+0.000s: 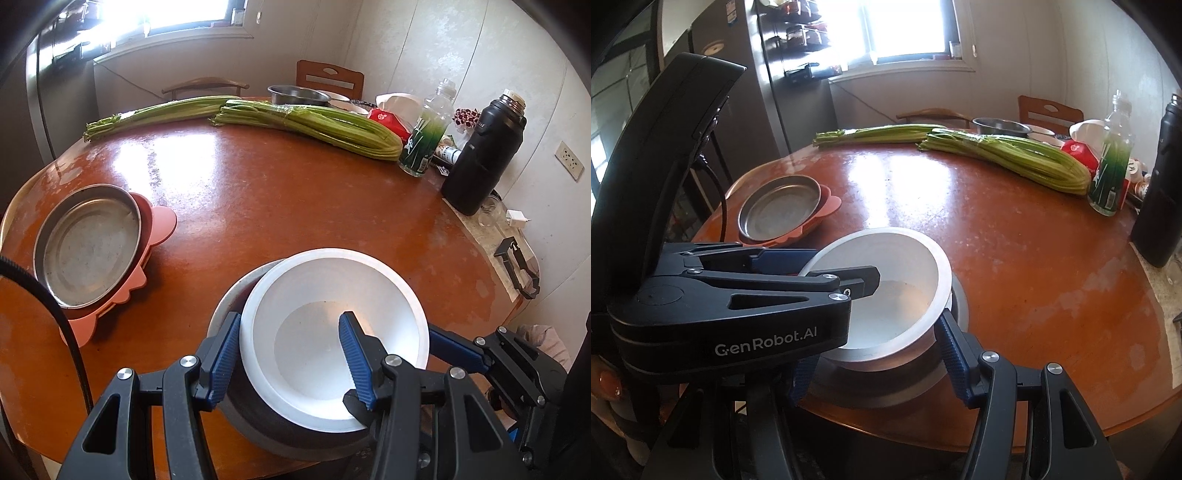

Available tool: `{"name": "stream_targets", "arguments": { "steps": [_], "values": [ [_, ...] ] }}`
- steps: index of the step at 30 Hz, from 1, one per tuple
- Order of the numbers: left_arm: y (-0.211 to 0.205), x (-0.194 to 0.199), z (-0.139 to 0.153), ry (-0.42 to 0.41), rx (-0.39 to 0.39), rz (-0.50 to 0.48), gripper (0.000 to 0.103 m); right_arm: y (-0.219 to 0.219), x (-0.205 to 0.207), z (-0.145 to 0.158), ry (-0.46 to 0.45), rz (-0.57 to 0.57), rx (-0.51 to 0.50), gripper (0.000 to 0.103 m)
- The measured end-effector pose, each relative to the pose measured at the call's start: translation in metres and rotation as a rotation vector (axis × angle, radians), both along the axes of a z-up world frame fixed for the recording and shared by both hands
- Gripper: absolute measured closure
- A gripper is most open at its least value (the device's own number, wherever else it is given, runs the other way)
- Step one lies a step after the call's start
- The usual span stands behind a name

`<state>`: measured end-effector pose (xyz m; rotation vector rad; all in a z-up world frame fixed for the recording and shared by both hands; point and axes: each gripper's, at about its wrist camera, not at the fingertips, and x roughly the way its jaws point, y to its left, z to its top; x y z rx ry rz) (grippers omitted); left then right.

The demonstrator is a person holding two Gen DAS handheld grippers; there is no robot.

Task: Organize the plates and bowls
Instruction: 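Lower the paper cup into the white paper bowl and open the left tool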

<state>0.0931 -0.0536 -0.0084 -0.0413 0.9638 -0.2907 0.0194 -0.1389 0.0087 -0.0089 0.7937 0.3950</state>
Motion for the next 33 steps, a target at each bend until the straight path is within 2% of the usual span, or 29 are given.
{"name": "stream_targets", "arguments": {
  "steps": [18, 33],
  "values": [
    [0.007, 0.002, -0.001, -0.009, 0.009, 0.022, 0.050, -0.003, 0.003, -0.008, -0.008, -0.025, -0.029, 0.041],
    [0.012, -0.006, 0.013, -0.048, 0.006, 0.023, 0.050, -0.015, 0.000, 0.011, -0.048, -0.059, -0.002, 0.041]
  ]
}}
